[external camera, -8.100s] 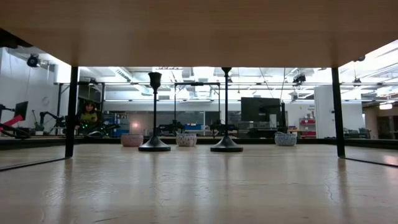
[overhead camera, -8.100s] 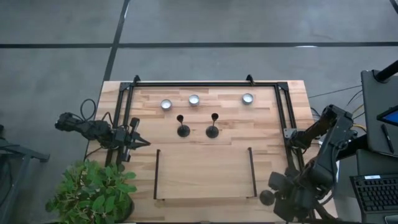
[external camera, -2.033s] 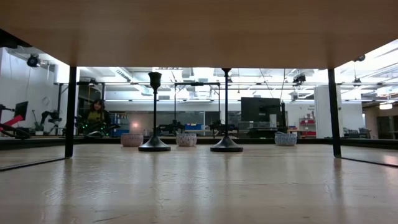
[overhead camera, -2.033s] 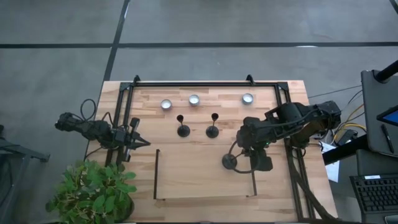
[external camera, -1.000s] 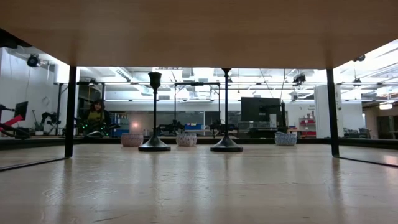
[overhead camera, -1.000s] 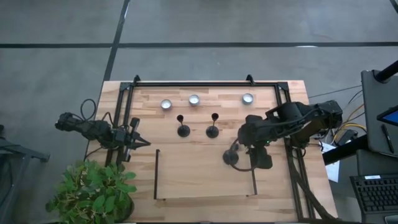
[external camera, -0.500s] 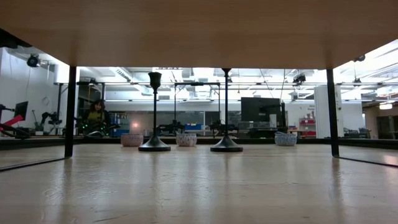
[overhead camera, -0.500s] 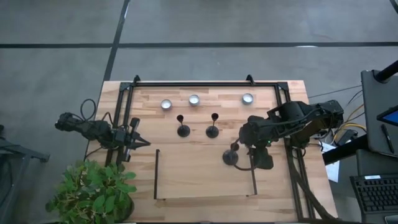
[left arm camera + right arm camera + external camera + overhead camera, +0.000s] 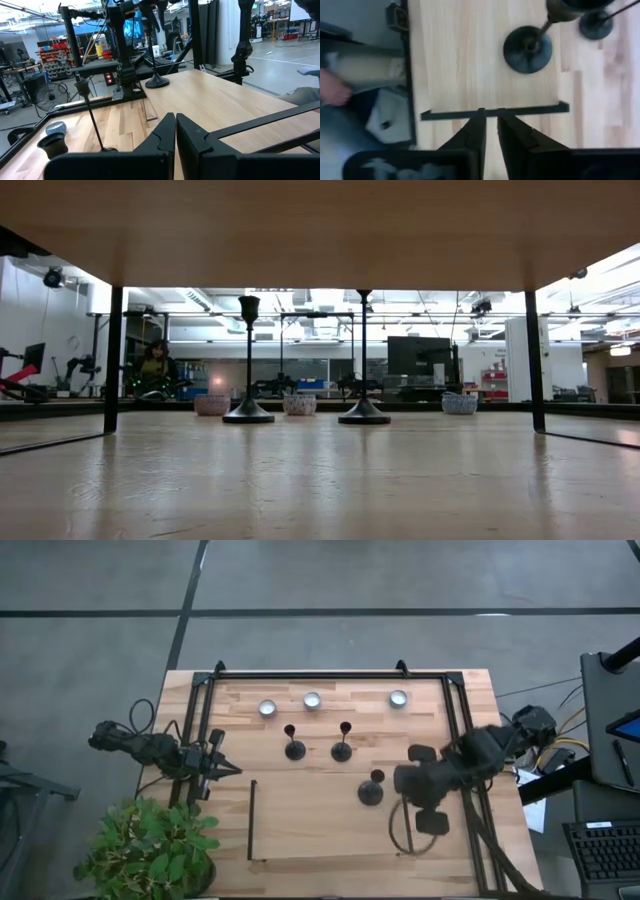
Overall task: Pick & Place candle stick holders
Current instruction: Put the bottom candle holder on the shelf
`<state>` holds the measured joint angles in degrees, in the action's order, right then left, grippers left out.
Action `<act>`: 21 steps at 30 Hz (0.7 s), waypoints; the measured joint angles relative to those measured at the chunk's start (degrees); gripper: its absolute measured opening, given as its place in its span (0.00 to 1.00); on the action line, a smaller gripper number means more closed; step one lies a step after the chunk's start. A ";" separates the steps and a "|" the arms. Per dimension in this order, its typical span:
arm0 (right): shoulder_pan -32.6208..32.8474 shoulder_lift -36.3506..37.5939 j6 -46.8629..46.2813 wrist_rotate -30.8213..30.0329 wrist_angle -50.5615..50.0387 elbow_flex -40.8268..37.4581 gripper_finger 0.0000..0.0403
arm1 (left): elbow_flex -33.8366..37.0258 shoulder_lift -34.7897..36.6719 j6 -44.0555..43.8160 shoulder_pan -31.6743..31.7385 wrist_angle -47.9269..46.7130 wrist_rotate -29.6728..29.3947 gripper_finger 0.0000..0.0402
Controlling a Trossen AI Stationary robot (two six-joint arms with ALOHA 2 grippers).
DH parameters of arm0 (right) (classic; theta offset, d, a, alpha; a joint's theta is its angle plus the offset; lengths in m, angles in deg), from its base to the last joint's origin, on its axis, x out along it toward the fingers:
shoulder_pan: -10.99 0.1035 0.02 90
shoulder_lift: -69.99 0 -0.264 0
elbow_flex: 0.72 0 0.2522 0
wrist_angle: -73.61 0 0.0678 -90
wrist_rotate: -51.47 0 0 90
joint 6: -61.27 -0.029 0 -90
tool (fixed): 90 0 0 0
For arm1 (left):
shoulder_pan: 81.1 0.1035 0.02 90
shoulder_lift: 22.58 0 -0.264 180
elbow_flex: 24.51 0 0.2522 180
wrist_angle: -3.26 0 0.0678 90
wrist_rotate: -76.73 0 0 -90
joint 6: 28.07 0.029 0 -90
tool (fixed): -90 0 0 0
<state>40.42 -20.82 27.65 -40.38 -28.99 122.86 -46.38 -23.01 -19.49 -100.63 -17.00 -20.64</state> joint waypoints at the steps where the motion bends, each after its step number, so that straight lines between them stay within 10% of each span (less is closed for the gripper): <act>1: 1.35 0.00 -0.14 -1.48 0.70 -0.78 0.09 | 0.00 0.00 -0.01 0.00 0.00 0.01 0.03; 21: 10.45 5.04 -6.10 -33.66 16.12 -24.52 0.47 | 0.00 0.00 -0.02 -0.02 0.01 0.01 0.03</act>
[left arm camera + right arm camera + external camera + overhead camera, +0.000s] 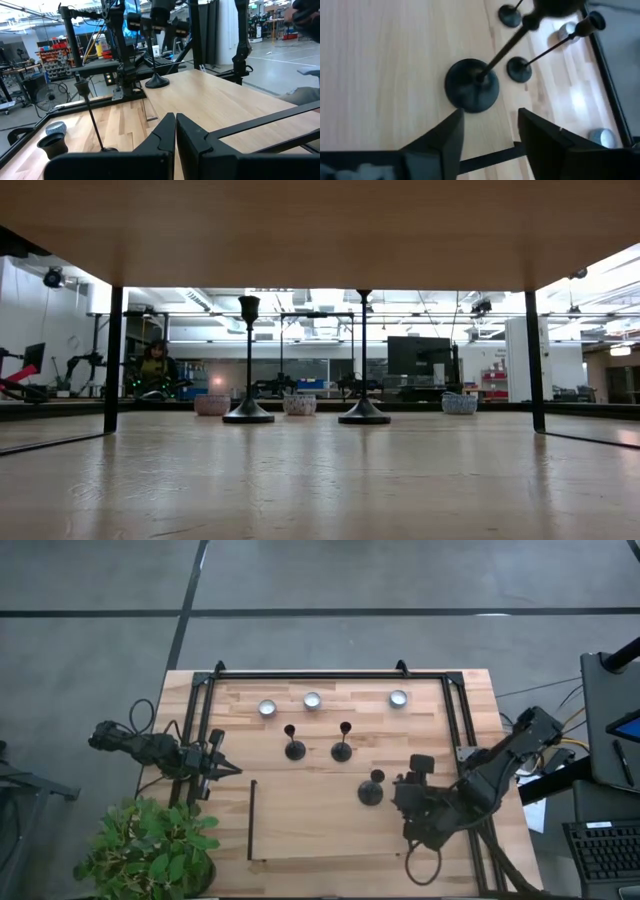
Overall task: Pick & Place candle stick holders
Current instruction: Put the bottom candle holder on the shelf
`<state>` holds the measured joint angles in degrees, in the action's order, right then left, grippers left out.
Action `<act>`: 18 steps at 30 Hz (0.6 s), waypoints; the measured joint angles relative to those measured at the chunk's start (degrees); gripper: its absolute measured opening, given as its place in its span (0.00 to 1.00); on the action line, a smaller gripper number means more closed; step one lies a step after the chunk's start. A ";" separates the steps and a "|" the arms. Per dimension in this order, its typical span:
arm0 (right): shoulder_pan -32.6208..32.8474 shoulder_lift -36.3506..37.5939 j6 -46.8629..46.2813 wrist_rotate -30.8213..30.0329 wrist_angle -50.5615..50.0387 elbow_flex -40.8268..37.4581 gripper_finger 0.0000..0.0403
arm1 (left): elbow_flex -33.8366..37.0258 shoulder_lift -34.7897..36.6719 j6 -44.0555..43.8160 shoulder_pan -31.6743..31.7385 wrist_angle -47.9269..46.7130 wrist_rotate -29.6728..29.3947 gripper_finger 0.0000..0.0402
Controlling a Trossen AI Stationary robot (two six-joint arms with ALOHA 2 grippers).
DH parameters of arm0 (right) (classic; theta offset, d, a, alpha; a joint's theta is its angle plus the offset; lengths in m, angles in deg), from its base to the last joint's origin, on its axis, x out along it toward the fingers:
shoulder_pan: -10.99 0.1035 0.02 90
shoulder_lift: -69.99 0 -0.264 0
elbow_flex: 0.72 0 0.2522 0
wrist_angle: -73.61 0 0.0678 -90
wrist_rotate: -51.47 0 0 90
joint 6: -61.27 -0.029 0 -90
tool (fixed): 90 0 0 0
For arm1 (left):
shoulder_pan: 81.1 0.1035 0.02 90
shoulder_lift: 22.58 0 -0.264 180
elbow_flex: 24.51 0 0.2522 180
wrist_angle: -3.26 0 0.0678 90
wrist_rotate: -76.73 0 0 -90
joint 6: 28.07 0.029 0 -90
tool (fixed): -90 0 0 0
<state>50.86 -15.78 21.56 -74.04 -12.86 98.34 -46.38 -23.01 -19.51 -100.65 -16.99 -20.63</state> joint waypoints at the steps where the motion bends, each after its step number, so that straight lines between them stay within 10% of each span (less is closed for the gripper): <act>1: 0.09 1.00 -0.05 -0.63 1.41 -1.71 0.49 | 0.01 0.01 0.02 0.01 0.00 0.00 0.03; 18: -2.04 22.14 13.71 -5.20 48.37 -33.66 0.58 | 0.01 -0.02 0.01 0.02 0.01 0.00 0.03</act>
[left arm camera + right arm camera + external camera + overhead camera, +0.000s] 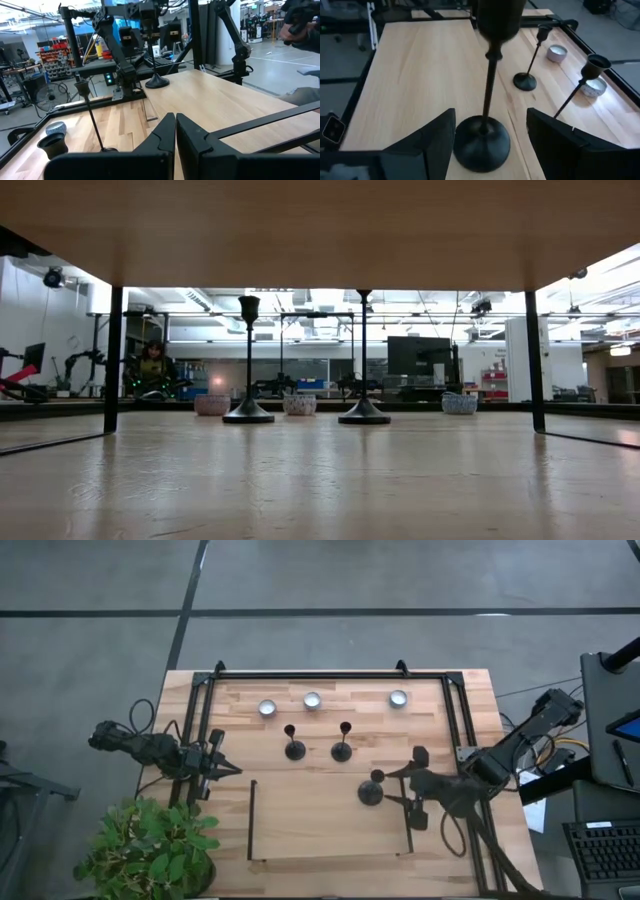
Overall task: Pick & Place candle stick holders
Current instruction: Put the bottom candle holder on the shelf
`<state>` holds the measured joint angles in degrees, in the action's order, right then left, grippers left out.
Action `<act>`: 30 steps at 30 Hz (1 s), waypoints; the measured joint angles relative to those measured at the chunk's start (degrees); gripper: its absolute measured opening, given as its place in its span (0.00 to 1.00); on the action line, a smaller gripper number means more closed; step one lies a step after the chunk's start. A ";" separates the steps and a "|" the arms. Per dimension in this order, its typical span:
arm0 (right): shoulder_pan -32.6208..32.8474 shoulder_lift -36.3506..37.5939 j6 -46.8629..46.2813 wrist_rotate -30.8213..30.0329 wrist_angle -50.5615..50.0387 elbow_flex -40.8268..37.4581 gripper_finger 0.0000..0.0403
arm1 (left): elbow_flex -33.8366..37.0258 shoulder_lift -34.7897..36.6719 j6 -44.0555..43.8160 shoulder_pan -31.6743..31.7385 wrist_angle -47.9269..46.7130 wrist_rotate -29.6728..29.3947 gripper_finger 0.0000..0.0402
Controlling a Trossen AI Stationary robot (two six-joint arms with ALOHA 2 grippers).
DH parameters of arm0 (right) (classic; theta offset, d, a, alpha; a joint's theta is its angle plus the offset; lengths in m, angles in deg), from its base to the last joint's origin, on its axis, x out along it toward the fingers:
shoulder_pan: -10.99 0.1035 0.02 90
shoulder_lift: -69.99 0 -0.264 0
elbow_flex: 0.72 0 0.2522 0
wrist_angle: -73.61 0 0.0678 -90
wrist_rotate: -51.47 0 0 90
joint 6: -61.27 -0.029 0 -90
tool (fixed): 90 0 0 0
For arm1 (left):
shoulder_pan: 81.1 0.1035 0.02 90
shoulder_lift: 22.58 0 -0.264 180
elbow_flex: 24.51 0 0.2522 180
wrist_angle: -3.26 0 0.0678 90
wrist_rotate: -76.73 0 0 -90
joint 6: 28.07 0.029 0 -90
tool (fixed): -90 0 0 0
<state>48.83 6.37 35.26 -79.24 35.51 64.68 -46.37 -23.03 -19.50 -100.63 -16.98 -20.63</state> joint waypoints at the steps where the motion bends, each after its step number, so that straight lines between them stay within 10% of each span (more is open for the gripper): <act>1: -0.50 0.43 0.72 0.02 1.87 -1.12 0.57 | 0.00 0.00 -0.01 0.00 -0.03 0.01 0.03; 30: -5.50 1.62 11.05 3.72 20.64 -7.11 0.37 | 0.00 0.00 0.00 -0.01 -0.02 -0.01 0.03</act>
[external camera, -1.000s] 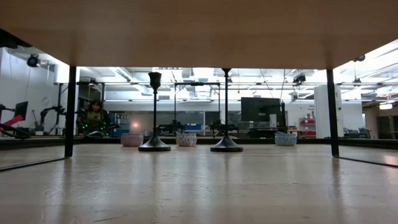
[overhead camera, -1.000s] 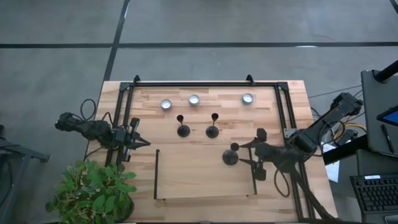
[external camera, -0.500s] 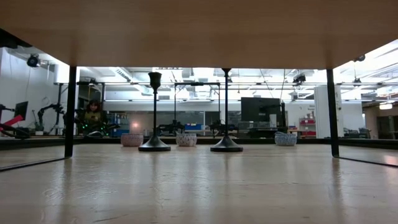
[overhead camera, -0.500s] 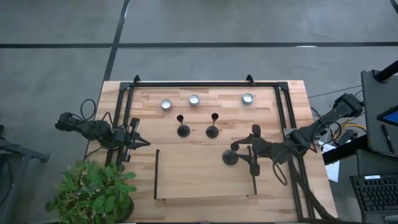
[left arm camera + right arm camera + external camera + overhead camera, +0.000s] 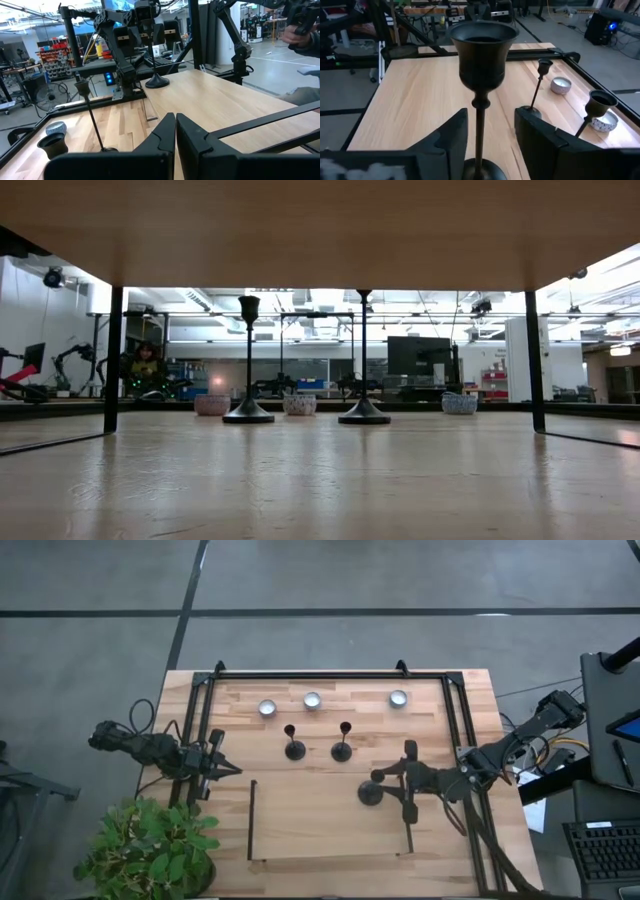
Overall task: Pick & Place candle stick holders
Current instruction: Put the bottom candle holder on the shelf
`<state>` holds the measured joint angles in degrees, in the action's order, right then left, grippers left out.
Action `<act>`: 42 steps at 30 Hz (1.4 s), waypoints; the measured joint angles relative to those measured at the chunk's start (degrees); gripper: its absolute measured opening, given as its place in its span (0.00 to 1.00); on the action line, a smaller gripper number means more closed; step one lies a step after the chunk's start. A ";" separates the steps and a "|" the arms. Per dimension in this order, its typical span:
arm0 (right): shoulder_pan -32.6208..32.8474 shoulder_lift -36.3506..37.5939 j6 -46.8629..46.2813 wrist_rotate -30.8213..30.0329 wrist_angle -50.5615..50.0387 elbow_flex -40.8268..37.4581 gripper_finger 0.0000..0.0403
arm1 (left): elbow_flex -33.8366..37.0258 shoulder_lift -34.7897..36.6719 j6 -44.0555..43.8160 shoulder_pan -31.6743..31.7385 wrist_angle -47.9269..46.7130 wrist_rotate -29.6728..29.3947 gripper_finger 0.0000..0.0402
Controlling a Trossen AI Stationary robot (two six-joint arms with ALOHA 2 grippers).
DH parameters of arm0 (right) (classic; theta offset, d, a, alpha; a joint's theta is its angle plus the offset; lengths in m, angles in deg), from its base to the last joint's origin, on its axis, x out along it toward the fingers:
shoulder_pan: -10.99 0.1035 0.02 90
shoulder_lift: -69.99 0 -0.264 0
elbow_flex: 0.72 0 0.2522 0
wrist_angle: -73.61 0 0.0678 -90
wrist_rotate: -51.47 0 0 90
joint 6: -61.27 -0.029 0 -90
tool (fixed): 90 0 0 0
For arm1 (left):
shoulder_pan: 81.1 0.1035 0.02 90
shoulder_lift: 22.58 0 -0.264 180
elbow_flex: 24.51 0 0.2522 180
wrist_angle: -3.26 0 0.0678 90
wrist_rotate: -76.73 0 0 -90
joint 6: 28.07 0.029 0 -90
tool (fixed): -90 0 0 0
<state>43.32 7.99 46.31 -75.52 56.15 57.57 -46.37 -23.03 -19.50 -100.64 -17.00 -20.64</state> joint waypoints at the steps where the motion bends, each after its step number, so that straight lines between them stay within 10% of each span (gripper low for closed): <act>1: 0.00 0.00 0.00 0.00 0.00 0.00 0.35 | 0.00 0.00 0.01 -0.01 0.00 0.01 0.03; 15: 0.00 0.00 1.70 0.14 -0.17 0.00 0.04 | 0.00 -0.01 0.01 0.00 0.00 0.01 0.03; 42: 1.18 3.70 -3.75 1.51 -5.84 0.02 0.03 | -0.01 -0.02 0.00 -0.01 0.01 0.01 0.03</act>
<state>44.50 11.70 42.56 -74.01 50.30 57.60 -46.38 -23.05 -19.50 -100.65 -16.99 -20.63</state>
